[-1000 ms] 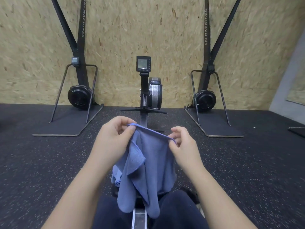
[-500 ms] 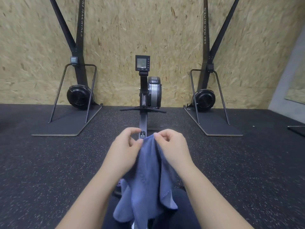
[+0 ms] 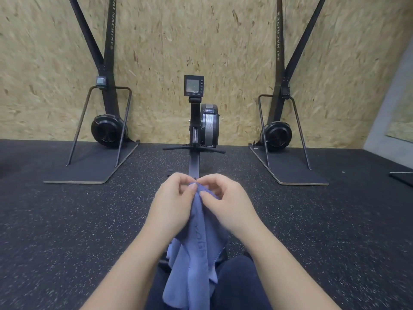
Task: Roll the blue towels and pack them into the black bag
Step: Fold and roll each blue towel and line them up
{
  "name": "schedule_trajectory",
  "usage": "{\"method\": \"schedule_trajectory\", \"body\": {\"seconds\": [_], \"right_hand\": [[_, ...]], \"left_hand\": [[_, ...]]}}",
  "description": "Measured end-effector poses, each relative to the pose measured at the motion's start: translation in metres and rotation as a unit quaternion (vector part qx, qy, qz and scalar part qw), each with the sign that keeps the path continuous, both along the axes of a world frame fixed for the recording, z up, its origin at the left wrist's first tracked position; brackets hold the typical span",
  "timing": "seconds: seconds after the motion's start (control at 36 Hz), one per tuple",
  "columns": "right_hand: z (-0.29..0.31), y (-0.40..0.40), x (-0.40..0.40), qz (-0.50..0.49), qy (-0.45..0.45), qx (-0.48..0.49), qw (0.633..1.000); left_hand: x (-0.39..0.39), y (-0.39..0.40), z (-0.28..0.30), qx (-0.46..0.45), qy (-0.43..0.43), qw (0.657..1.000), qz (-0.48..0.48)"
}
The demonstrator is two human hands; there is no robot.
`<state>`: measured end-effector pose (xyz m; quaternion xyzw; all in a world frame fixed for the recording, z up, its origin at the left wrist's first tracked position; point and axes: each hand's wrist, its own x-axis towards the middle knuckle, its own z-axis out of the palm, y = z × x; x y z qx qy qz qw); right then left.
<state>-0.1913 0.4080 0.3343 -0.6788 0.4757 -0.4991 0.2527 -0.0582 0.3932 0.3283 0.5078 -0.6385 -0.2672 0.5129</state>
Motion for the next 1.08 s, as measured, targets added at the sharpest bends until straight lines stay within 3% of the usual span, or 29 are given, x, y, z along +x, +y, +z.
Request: {"method": "schedule_trajectory", "body": {"seconds": [0.22, 0.44, 0.81, 1.08], "right_hand": [[-0.009, 0.003, -0.013, -0.067, 0.115, -0.015, 0.991], [-0.005, 0.010, -0.001, -0.082, -0.024, -0.001, 0.996], [-0.001, 0.011, 0.009, -0.074, -0.069, 0.027, 0.994], [0.007, 0.017, 0.004, -0.009, -0.111, 0.045, 0.993]], "left_hand": [[0.012, -0.002, 0.006, -0.024, 0.047, 0.997, 0.049], [0.014, 0.000, 0.003, -0.036, 0.118, 0.991, 0.054], [0.010, 0.011, -0.001, 0.050, 0.116, 0.990, -0.056], [0.005, 0.023, 0.010, -0.022, 0.059, 0.996, -0.068]]}}
